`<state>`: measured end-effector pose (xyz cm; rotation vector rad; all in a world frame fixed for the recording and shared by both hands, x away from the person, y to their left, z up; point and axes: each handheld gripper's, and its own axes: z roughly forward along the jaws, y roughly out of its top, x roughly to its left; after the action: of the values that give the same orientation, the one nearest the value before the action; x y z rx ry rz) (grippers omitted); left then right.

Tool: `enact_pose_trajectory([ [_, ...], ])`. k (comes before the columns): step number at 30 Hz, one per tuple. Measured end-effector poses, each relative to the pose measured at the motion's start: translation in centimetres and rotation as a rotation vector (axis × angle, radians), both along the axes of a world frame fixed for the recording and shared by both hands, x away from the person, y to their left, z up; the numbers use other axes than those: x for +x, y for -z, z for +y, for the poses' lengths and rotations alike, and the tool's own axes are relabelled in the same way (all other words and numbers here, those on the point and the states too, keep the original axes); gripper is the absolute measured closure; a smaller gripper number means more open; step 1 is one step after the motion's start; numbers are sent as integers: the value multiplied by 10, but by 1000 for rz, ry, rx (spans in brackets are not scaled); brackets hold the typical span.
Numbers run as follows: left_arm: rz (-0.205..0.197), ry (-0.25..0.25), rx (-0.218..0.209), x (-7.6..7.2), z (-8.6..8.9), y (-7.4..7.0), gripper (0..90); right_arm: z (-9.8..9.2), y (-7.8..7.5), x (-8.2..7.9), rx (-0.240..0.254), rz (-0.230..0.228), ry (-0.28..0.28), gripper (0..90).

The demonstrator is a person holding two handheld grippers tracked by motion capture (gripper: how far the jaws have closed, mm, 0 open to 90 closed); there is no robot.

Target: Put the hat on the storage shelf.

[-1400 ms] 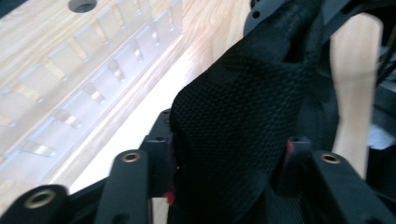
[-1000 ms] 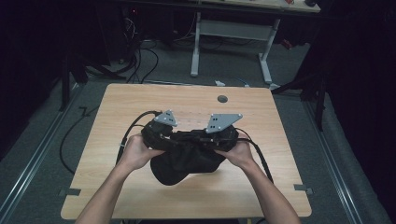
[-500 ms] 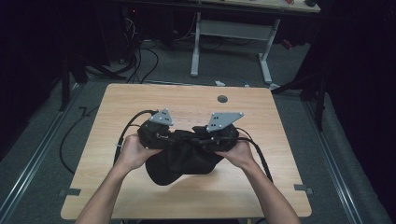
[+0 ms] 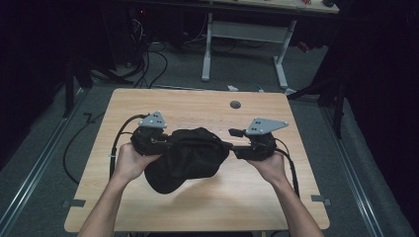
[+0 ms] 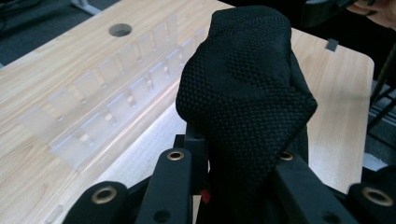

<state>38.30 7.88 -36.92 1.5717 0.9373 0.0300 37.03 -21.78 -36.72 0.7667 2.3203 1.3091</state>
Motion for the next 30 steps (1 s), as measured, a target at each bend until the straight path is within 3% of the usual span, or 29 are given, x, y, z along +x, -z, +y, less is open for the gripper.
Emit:
enact_pose_trajectory([
  [3, 2, -17, -29, -1, 4, -1, 783, -12, 13, -3, -6, 23, 107, 493],
  [7, 0, -19, -51, -3, 5, -1, 782, -19, 36, -3, 35, 101, 148, 487],
  [13, 2, -26, -57, -4, 4, 0, 780, -17, 75, 1, 121, 248, 160, 460],
  [15, 2, -26, -64, -5, 4, 0, 780, -14, 89, 1, 177, 284, 147, 459],
  [19, 2, -20, -79, -6, 3, 1, 780, -8, 98, 2, 204, 311, 134, 459],
  [22, -5, -12, -81, -7, 2, 3, 778, -2, 105, 12, 275, 364, 106, 463],
  [23, -4, -12, -79, -7, 1, 3, 778, -2, 105, 12, 275, 364, 106, 463],
  [26, 7, -12, -79, -6, 3, 6, 773, 1, 106, 17, 279, 366, 96, 688],
  [28, 14, -9, -88, -6, 6, 7, 760, 1, 101, 18, 276, 342, 76, 824],
  [30, 20, -6, -96, -7, 9, 7, 755, 0, 97, 17, 266, 328, 71, 834],
])
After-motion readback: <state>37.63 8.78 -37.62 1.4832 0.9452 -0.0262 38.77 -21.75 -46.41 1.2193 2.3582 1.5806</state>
